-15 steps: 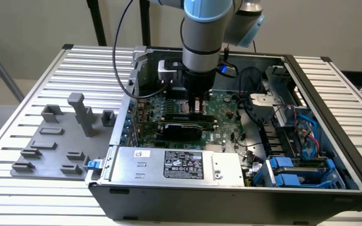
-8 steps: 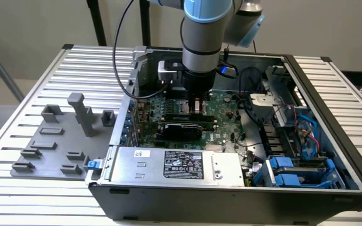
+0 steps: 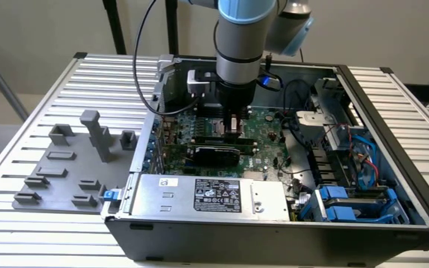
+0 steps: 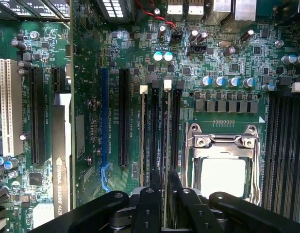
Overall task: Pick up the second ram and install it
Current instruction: 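Insert the second ram into the second slot, then press down the second ram until it locks into place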
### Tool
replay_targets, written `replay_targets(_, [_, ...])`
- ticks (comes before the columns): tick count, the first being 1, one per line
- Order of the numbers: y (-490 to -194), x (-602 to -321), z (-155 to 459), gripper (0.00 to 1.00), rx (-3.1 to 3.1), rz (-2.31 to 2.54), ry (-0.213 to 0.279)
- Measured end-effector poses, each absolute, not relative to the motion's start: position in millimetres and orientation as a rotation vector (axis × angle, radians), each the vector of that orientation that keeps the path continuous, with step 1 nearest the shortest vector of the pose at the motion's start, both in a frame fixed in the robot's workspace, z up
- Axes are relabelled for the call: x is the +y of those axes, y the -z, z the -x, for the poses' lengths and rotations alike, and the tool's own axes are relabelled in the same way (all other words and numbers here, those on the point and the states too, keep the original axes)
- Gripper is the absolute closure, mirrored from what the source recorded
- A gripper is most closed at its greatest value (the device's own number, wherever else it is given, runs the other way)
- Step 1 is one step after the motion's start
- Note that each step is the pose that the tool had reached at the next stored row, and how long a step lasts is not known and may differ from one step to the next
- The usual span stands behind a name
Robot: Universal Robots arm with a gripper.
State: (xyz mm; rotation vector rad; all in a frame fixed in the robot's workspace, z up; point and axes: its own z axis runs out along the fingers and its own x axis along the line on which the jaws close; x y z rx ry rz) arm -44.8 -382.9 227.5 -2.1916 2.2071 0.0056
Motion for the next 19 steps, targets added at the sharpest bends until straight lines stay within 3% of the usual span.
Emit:
replay_targets(7, [-249.1,-382.9,44.7,0.78,2.210,2.195,-0.013])
replay_targets(9, [-250.2,-382.8,44.7,0.87,2.212,2.197,-0.018])
replay_targets(11, [-250.2,-382.8,44.7,0.89,2.213,2.197,-0.019])
replay_targets(19, [-250.3,-382.9,44.7,0.89,2.213,2.197,-0.019])
